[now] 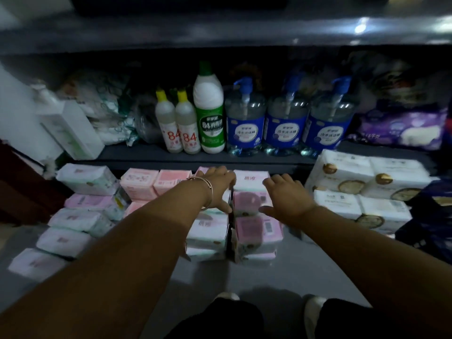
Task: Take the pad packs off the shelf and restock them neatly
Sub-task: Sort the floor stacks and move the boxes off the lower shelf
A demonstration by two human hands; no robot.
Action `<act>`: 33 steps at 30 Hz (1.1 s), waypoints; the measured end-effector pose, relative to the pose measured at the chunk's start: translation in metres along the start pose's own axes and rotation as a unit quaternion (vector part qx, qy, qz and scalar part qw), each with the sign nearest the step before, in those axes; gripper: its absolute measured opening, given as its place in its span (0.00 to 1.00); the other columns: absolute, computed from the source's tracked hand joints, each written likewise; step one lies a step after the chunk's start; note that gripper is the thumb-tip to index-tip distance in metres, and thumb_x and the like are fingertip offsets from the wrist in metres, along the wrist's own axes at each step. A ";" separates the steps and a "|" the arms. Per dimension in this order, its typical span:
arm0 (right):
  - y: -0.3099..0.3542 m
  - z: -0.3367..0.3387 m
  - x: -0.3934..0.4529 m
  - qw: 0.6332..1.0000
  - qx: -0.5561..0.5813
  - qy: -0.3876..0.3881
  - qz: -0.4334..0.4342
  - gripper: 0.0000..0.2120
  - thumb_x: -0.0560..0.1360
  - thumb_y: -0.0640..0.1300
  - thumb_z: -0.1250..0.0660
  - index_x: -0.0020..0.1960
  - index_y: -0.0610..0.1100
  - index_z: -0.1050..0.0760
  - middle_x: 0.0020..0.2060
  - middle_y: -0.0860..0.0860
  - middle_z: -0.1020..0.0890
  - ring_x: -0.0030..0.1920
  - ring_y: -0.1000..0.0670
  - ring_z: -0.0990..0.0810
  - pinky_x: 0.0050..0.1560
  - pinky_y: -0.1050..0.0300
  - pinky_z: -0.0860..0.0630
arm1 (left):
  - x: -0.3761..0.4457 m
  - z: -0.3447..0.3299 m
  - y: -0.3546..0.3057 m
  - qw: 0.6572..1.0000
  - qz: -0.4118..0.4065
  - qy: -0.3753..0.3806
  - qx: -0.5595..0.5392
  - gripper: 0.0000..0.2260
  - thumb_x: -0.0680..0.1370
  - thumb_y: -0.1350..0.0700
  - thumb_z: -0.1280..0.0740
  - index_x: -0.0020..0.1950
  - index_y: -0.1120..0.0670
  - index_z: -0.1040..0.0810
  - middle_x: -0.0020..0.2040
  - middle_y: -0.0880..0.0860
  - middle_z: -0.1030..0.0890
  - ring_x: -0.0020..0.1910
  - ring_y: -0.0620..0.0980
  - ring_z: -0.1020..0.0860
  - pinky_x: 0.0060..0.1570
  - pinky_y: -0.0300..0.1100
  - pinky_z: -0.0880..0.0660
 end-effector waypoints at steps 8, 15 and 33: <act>-0.070 0.172 -0.007 0.986 0.044 -0.147 -0.062 0.19 0.76 0.49 0.36 0.63 0.41 0.32 0.61 0.45 0.27 0.63 0.43 0.30 0.57 0.53 0.31 | -0.007 0.181 -0.072 0.981 -0.081 -0.161 -0.071 0.21 0.75 0.51 0.31 0.64 0.55 0.31 0.60 0.54 0.30 0.57 0.54 0.26 0.57 0.41 0.30; -0.175 0.273 -0.001 0.954 0.074 -0.264 -0.121 0.14 0.75 0.46 0.37 0.58 0.40 0.28 0.56 0.43 0.23 0.58 0.41 0.25 0.50 0.52 0.29 | 0.036 0.314 -0.126 0.945 -0.108 -0.286 -0.118 0.17 0.75 0.53 0.31 0.61 0.57 0.28 0.57 0.55 0.26 0.52 0.53 0.24 0.53 0.38 0.31; -0.316 0.341 0.161 0.946 0.072 -0.288 -0.131 0.21 0.75 0.52 0.35 0.62 0.39 0.30 0.59 0.42 0.26 0.60 0.42 0.29 0.56 0.52 0.31 | 0.204 0.442 -0.040 0.896 0.177 -0.392 -0.110 0.41 0.70 0.37 0.31 0.74 0.53 0.46 0.75 0.58 0.47 0.74 0.61 0.48 0.72 0.58 0.46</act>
Point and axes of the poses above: each hand's wrist, its own x-axis towards the middle knuckle, its own z-axis out of the back of the hand, y = z × x, the point moved 9 cm from there along x, towards the middle knuckle
